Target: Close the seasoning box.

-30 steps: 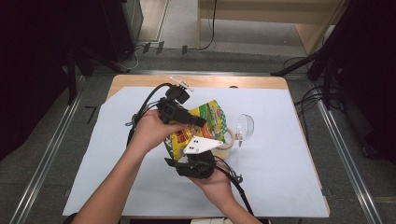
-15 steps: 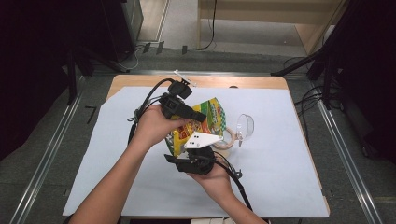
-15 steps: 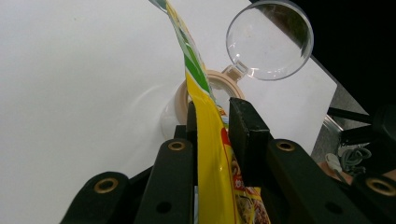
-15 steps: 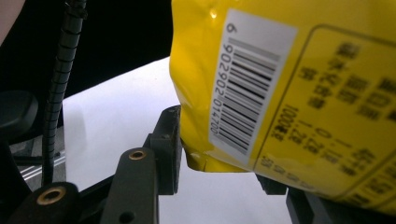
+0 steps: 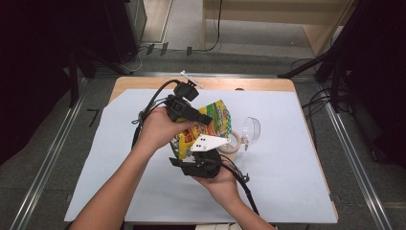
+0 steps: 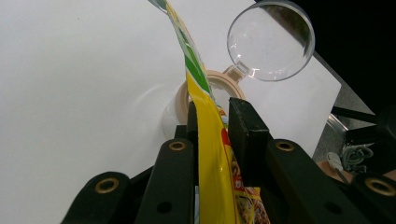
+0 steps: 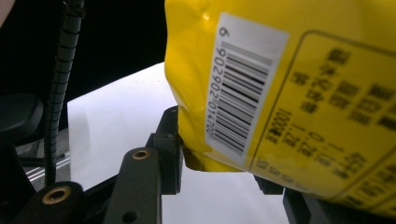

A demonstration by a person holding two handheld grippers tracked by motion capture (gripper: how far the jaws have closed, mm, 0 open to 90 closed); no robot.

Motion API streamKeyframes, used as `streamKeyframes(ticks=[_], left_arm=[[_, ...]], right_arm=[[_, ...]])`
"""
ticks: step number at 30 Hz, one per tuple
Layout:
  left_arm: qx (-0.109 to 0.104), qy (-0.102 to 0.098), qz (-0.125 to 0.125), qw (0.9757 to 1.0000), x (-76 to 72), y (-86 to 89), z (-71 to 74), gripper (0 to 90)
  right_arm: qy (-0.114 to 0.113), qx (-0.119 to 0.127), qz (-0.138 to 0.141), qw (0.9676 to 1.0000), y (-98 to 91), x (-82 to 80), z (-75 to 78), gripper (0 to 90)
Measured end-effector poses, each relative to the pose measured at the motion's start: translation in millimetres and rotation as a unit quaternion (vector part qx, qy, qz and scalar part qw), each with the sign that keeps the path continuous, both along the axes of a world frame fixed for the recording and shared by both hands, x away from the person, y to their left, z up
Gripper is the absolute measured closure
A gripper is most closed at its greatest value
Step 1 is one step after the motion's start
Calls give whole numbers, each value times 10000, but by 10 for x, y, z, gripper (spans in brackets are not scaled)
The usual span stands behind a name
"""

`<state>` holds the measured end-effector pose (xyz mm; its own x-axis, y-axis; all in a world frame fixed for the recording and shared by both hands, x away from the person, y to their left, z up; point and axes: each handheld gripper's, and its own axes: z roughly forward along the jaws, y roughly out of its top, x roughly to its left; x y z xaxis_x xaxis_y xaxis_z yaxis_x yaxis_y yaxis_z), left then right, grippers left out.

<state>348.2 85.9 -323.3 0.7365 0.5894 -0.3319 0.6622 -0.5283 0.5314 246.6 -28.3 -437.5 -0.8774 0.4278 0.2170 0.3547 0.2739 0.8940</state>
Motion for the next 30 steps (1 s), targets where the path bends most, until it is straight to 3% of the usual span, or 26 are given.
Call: streamKeyframes(ticks=[30], left_arm=[[34,37,20,10000,19,-14,19,791]], right_arm=[[-30,42,3,10000,10,1,28,608]])
